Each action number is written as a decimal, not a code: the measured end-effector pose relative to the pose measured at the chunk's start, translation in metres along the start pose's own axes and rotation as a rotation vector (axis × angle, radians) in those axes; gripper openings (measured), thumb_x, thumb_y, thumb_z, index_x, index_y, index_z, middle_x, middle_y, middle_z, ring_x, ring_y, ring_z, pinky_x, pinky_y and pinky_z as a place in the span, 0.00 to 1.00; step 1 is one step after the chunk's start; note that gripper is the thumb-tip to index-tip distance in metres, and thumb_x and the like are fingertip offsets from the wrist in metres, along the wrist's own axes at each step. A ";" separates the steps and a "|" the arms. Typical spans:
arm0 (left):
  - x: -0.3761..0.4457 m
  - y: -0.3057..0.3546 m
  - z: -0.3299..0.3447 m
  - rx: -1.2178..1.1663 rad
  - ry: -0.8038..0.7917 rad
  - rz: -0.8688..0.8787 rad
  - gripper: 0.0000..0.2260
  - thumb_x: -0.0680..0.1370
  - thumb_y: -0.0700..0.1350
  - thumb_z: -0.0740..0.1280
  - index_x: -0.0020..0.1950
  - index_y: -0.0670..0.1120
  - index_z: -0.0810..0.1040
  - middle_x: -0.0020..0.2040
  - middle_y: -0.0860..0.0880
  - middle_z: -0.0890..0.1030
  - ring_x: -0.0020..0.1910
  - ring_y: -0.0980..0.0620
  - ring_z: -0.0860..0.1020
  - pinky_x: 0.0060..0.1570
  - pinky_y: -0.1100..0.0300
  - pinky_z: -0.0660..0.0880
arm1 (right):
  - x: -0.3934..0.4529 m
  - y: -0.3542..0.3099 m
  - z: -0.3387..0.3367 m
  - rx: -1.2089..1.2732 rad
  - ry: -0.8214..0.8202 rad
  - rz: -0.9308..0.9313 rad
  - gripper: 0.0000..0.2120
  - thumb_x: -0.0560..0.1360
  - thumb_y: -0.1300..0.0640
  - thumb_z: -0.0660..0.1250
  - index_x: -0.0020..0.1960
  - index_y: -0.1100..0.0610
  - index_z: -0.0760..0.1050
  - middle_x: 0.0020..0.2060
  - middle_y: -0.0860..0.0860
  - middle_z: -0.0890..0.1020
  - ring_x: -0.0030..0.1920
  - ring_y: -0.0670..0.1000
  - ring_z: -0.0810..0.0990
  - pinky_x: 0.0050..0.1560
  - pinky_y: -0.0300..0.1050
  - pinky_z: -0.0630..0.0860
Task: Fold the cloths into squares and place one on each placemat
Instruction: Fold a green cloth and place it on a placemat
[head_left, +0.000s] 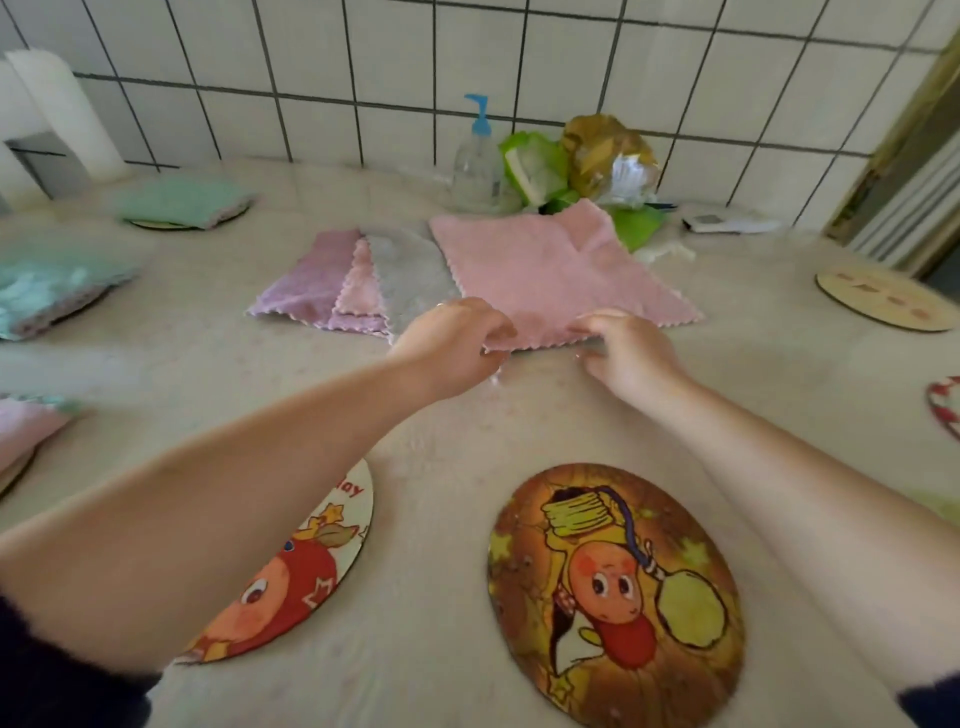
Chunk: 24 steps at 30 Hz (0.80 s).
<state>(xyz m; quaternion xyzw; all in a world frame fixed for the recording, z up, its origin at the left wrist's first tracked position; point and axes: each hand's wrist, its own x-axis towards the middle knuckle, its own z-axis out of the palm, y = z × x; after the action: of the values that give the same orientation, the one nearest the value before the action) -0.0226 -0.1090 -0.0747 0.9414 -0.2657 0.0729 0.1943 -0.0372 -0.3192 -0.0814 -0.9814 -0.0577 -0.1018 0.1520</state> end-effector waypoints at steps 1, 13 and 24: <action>0.006 0.002 0.004 0.017 -0.015 0.007 0.14 0.73 0.45 0.65 0.59 0.50 0.78 0.58 0.48 0.78 0.59 0.47 0.74 0.56 0.54 0.72 | 0.004 0.004 0.002 -0.015 -0.002 -0.010 0.19 0.71 0.61 0.66 0.62 0.56 0.76 0.62 0.54 0.77 0.64 0.55 0.73 0.62 0.46 0.70; 0.037 0.016 0.016 0.107 0.072 -0.036 0.10 0.76 0.46 0.61 0.53 0.49 0.80 0.51 0.47 0.78 0.52 0.45 0.74 0.46 0.50 0.75 | 0.031 0.010 0.011 -0.117 0.121 -0.073 0.09 0.74 0.55 0.63 0.50 0.56 0.79 0.48 0.57 0.80 0.52 0.61 0.77 0.45 0.49 0.72; 0.055 0.008 -0.042 -0.140 0.322 -0.031 0.09 0.79 0.43 0.60 0.51 0.43 0.80 0.42 0.48 0.80 0.38 0.46 0.76 0.36 0.57 0.71 | 0.052 0.005 -0.021 -0.136 0.225 -0.016 0.15 0.77 0.54 0.61 0.62 0.56 0.72 0.55 0.53 0.77 0.56 0.55 0.75 0.50 0.48 0.72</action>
<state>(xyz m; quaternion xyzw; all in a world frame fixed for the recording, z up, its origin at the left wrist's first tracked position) 0.0186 -0.1242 -0.0201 0.9057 -0.2211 0.2008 0.3007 0.0100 -0.3257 -0.0521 -0.9714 -0.0411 -0.2159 0.0899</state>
